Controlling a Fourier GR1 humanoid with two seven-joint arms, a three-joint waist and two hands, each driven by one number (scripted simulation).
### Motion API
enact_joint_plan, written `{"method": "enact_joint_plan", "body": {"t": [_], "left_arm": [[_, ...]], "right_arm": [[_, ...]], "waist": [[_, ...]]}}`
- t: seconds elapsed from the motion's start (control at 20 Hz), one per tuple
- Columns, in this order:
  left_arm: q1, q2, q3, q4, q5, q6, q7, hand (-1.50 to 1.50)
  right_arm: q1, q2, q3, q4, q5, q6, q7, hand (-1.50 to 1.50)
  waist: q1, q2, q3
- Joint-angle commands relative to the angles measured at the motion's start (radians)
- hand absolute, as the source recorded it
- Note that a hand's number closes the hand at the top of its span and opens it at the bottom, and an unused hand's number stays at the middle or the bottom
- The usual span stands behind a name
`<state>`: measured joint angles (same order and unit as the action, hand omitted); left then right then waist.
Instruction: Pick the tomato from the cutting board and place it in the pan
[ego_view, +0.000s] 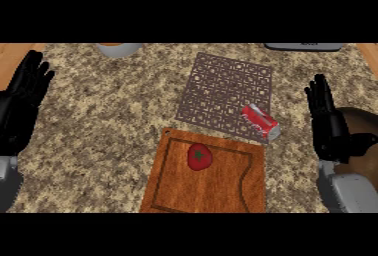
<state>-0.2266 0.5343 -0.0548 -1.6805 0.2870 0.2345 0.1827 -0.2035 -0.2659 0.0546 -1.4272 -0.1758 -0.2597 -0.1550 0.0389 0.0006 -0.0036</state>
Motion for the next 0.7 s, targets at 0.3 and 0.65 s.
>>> {"method": "enact_joint_plan", "body": {"t": [0.3,0.65], "left_arm": [[-0.006,-0.098,-0.077,0.092,-0.029,-0.002,-0.052,0.00],[0.002,-0.140,-0.048,0.135,-0.047,0.039,-0.055,0.00]], "right_arm": [[-0.186,0.036,0.431,0.114,0.025,0.521,0.039,1.50],[-0.084,-0.151,0.263,0.085,0.231,0.345,-0.413,-1.50]], "waist": [[0.031,0.026,0.002],[-0.049,-0.002,0.004]]}}
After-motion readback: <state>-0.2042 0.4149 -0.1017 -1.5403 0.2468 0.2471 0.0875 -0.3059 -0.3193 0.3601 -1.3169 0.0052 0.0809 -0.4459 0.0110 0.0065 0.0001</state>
